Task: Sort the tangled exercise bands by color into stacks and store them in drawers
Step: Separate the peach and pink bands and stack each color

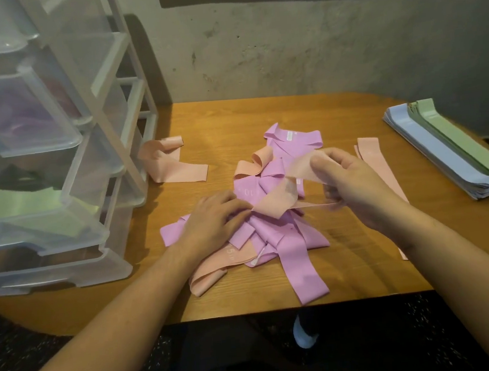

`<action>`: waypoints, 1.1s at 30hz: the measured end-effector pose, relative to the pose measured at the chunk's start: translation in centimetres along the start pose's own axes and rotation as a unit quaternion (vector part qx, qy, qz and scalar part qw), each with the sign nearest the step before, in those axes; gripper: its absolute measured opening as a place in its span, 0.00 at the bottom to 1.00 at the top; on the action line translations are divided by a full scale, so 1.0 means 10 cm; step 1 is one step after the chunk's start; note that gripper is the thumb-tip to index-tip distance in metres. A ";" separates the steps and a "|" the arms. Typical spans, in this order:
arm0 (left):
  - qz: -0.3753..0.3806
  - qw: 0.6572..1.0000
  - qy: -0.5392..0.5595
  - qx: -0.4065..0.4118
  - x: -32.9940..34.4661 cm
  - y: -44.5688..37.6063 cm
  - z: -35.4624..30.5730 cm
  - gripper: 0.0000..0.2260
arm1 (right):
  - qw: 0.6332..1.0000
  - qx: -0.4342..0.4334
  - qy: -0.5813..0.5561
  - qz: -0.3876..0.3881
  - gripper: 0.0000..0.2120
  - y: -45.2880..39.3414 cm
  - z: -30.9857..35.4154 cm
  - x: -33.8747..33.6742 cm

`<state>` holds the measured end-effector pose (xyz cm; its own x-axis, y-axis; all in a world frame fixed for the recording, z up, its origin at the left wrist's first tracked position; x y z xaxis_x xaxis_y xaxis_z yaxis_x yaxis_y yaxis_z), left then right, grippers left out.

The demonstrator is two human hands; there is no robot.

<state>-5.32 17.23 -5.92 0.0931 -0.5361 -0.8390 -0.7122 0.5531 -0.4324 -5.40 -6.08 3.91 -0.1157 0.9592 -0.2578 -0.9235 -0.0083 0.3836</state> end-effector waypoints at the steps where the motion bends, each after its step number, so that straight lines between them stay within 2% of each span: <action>1: -0.008 1.000 -0.009 0.006 0.00 0.00 -0.01 0.15 | 1.000 -0.008 0.015 -0.004 0.10 0.01 0.01 -0.03; 5: -0.040 0.992 -0.113 0.044 -0.05 0.00 -0.08 0.11 | 0.999 -0.037 -0.019 -0.033 0.09 0.06 0.03 -0.16; 7: 0.001 0.989 -0.107 0.099 0.00 -0.06 -0.16 0.09 | 0.994 -0.024 -0.099 -0.044 0.07 0.05 -0.01 -0.22; 9: 0.049 0.990 -0.052 0.120 0.06 -0.15 -0.20 0.10 | 0.986 -0.014 -0.151 -0.064 0.06 0.04 -0.04 -0.29; 12: 0.078 0.995 -0.031 0.060 0.09 -0.22 -0.15 0.05 | 0.975 0.002 -0.216 -0.044 0.13 0.05 -0.03 -0.33; 14: 0.080 0.996 -0.042 0.026 0.11 -0.23 -0.10 0.05 | 0.962 0.019 -0.273 -0.007 0.08 0.06 -0.04 -0.33; 17: 0.075 0.995 -0.046 0.039 0.10 -0.26 -0.13 0.16 | 0.953 0.030 -0.301 -0.022 0.06 0.05 -0.05 -0.40; 18: 0.089 0.993 -0.061 0.056 0.11 -0.28 -0.15 0.20 | 0.959 0.034 -0.281 -0.033 0.05 0.03 -0.08 -0.41; 20: 0.109 0.986 -0.090 0.087 0.14 -0.30 -0.19 0.21 | 0.982 0.053 -0.175 -0.052 0.04 -0.02 -0.13 -0.42; 22: 0.110 0.987 -0.088 0.082 0.15 -0.31 -0.18 0.21 | 0.996 0.049 -0.032 -0.072 0.12 -0.05 -0.18 -0.42; 24: 0.115 0.989 -0.073 0.054 0.15 -0.32 -0.16 0.22 | 0.993 0.008 0.097 -0.068 0.15 -0.06 -0.14 -0.32; 26: 0.112 0.991 -0.065 0.035 0.16 -0.33 -0.15 0.22 | 0.978 -0.023 0.203 -0.052 0.10 -0.03 -0.11 -0.16; 27: 0.105 0.992 -0.062 0.031 0.15 -0.33 -0.16 0.22 | 0.965 -0.016 0.259 -0.046 0.12 -0.02 -0.12 -0.09; 28: 0.097 0.993 -0.059 0.026 0.15 -0.33 -0.17 0.21 | 0.942 0.000 0.332 -0.046 0.20 -0.02 -0.14 -0.03; 29: 0.089 0.994 -0.054 0.020 0.14 -0.33 -0.17 0.20 | 0.905 0.017 0.422 -0.053 0.27 0.00 -0.16 0.01; 30: 0.082 0.995 -0.048 0.013 0.14 -0.33 -0.17 0.20 | 0.858 0.019 0.509 -0.064 0.30 -0.01 -0.16 0.04; 31: 0.076 0.996 -0.042 0.007 0.13 -0.32 -0.17 0.20 | 0.817 0.012 0.573 -0.066 0.29 -0.01 -0.17 0.07; 32: 0.072 0.997 -0.034 0.000 0.13 -0.32 -0.18 0.20 | 0.791 0.005 0.608 -0.062 0.27 -0.02 -0.17 0.11; 33: 0.067 0.997 -0.026 -0.006 0.12 -0.32 -0.17 0.20 | 0.787 -0.005 0.615 -0.056 0.24 -0.04 -0.16 0.14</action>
<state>-4.09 13.72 -4.99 0.0332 -0.4241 -0.9050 -0.7296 0.6086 -0.3119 -5.76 -5.18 1.96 -0.2943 -0.0439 -0.9547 -0.9551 0.0491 0.2921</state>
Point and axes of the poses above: each hand's wrist, its own y-axis away from the middle knuckle, its own x-axis out of the palm, z = x × y, the point moved 7 cm from there along -y, towards the middle knuckle, and after that the axes turned 15 degrees about x, right-handed, at the moved point
